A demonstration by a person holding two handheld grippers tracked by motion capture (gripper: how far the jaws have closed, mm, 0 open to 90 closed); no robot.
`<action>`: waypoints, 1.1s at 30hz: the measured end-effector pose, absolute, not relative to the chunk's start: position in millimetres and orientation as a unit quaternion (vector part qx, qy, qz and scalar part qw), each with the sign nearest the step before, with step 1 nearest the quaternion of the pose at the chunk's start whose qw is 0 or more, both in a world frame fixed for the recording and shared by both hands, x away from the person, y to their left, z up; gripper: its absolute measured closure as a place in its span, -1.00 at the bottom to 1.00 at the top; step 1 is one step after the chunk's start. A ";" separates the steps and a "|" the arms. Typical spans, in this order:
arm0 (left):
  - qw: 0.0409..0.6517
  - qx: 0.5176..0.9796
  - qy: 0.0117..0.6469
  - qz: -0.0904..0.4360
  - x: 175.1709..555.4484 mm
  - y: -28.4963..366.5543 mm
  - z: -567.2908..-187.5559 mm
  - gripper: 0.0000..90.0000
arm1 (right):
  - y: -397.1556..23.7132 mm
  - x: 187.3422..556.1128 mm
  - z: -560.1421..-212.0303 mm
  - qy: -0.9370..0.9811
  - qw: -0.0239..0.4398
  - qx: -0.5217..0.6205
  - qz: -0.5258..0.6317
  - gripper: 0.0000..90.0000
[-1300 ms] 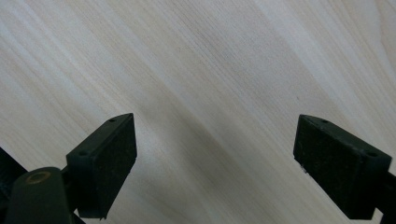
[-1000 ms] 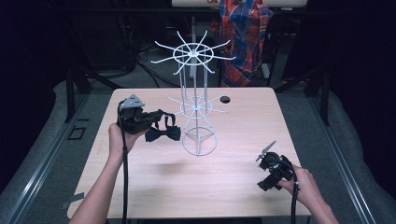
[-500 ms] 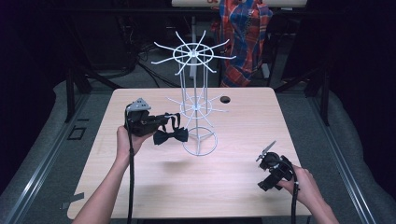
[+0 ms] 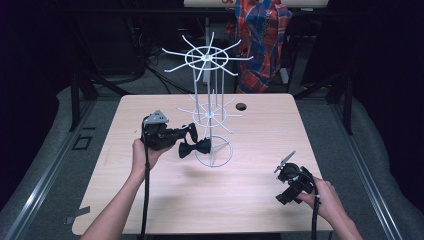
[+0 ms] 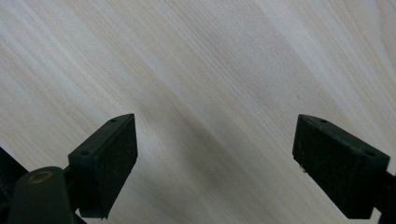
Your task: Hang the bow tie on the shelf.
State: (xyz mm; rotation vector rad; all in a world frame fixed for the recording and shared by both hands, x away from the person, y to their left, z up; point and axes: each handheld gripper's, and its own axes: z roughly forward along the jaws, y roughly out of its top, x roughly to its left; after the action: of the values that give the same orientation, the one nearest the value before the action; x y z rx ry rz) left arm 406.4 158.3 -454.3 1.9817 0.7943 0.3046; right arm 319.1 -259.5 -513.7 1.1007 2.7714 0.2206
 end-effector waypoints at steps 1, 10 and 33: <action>0.480 0.805 0.326 0.124 406.6 158.2 -455.6 0.82 | -259.4 319.0 -513.6 0.924 0.076 0.367 0.072 -0.70; 0.504 0.790 0.336 0.097 412.1 155.1 -464.8 0.82 | -260.3 319.2 -516.2 0.921 0.071 0.374 0.082 -0.69; 0.508 0.788 0.337 0.082 416.7 149.9 -468.2 0.75 | -262.2 319.5 -515.9 0.921 0.070 0.374 0.081 -0.69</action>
State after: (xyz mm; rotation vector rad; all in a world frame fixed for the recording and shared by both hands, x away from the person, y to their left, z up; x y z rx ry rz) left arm 416.7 149.9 -468.2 1.8988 0.8126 0.1984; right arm 319.5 -262.2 -515.9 1.1263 2.7709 0.2438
